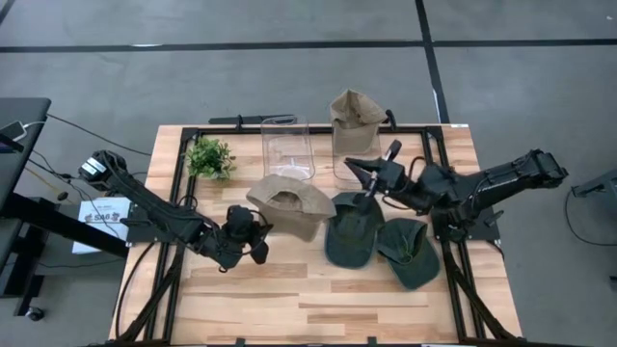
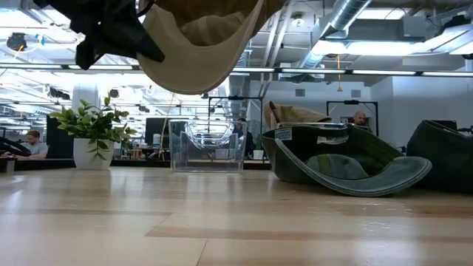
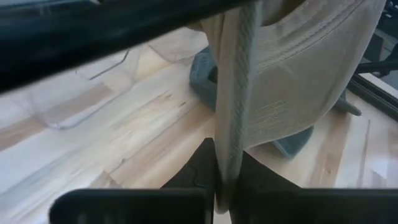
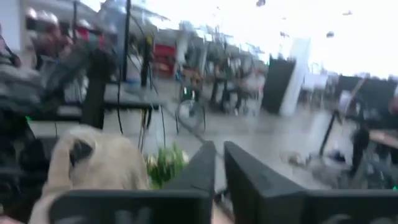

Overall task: Pick & Place hat
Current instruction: Put the brown cap into the right transparent bin

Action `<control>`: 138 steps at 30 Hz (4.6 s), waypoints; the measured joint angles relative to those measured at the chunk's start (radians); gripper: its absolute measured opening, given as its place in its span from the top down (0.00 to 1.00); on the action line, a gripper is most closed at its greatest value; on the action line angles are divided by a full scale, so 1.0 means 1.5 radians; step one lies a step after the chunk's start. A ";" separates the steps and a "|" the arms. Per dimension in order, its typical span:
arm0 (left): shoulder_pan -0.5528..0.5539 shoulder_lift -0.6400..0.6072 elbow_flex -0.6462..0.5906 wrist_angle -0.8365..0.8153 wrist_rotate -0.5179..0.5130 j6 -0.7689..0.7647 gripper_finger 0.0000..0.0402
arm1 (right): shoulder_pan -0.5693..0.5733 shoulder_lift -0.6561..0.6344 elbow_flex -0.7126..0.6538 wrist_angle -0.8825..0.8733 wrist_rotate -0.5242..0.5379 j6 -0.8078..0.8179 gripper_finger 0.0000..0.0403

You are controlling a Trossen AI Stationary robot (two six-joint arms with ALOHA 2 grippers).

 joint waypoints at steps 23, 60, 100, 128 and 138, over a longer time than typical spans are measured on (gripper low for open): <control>0.043 0.134 0.000 0.266 0.031 0.163 0.96 | -0.043 0.275 0.191 0.058 -0.050 -0.160 1.00; -0.002 0.133 0.000 0.356 -0.014 0.252 0.96 | 0.020 0.306 0.194 -0.046 0.160 -0.344 1.00; -0.001 0.133 0.000 0.343 0.003 0.271 0.96 | 0.181 0.306 0.232 -0.186 0.075 -0.184 1.00; 0.028 0.182 0.000 0.400 0.161 0.249 0.96 | 0.081 0.397 0.230 -0.079 0.029 -0.265 1.00; 0.012 0.182 0.000 0.410 0.234 0.271 0.96 | 0.036 0.417 0.230 -0.059 0.179 -0.435 1.00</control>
